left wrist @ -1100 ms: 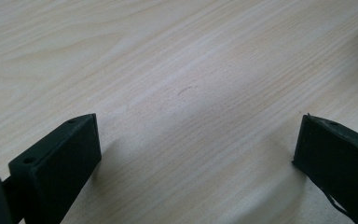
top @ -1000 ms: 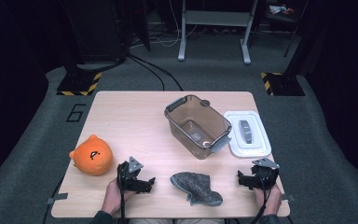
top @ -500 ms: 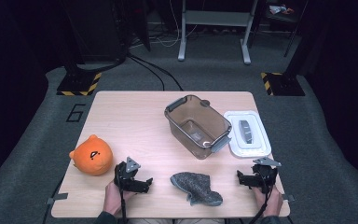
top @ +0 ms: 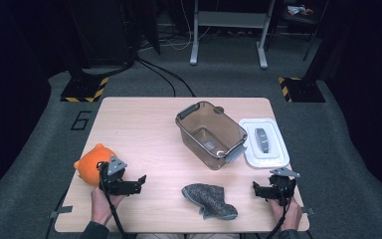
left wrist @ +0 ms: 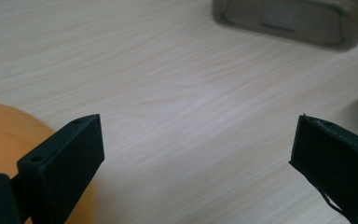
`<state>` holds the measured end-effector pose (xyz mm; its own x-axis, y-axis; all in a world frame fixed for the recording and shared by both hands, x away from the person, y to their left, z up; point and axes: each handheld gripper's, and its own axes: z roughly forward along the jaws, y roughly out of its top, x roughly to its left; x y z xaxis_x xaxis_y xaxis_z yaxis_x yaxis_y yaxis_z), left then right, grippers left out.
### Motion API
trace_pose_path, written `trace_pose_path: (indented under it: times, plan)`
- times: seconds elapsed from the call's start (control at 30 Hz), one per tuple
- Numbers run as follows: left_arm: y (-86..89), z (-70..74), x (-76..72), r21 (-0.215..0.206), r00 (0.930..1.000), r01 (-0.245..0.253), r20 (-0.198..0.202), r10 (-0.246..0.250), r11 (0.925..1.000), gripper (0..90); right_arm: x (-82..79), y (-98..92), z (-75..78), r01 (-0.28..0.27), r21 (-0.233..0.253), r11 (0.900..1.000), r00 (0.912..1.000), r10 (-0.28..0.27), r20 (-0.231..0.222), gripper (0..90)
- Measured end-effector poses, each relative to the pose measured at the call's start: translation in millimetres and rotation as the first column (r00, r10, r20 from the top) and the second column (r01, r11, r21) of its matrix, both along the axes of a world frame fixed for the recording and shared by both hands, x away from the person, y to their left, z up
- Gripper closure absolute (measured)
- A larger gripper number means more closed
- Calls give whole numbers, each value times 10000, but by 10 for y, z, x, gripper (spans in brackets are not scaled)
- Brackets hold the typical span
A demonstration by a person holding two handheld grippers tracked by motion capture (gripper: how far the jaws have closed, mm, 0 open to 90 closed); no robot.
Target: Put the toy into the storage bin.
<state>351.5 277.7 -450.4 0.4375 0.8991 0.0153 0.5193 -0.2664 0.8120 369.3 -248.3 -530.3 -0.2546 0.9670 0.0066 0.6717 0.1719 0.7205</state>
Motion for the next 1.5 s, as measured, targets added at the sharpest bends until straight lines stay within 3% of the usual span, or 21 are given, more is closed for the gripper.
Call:
trace_pose_path:
  times: [0.17,0.3,0.53,0.67,0.77,0.83,1.0,1.13,1.33,1.4,1.43,1.5]
  plan:
    - [193,174,16,45,9951,-907,390,905,9959,28,-3,5,2,69,33,10000,10000,-69,-43,0]
    - [341,262,48,143,9808,-1860,618,1848,9824,36,-2,5,2,70,21,10000,10000,-70,-38,0]
    - [572,208,226,493,9472,-3207,100,3206,9459,42,2,-4,1,4,-70,10000,10000,-4,-12,0]
    - [631,73,293,492,9328,-3528,-603,3554,9344,71,2,-3,1,7,-71,10000,10000,-7,-13,0]
    - [633,-41,308,556,9181,-3860,-736,3894,9208,102,2,-3,0,12,-71,10000,10000,-13,-8,0]
    - [617,-90,301,521,9184,-3829,-868,3861,9223,166,2,-3,0,13,-71,10000,10000,-14,-8,0]
    - [509,-142,284,887,9273,-3660,-488,3711,9264,400,2,-3,0,16,-70,10000,10000,-16,-9,0]
    - [476,-169,264,1071,9368,-3455,-190,3494,9323,534,2,-4,0,10,-76,10000,10000,-10,-7,0]
    - [499,-126,238,1260,9457,-3250,346,3233,9373,620,3,-4,0,-1,-79,10000,10000,1,0,0]
    - [509,-79,235,1154,9525,-3045,470,3011,9455,619,1,-1,1,24,-62,10000,10000,-24,-21,0]
    - [504,-58,239,1041,9619,-2725,500,2686,9565,616,3,-3,1,4,-78,10000,10000,-4,-4,0]
    - [459,-10,247,1090,9689,-2463,540,2417,9630,609,2,-3,1,12,-75,10000,10000,-12,-10,0]
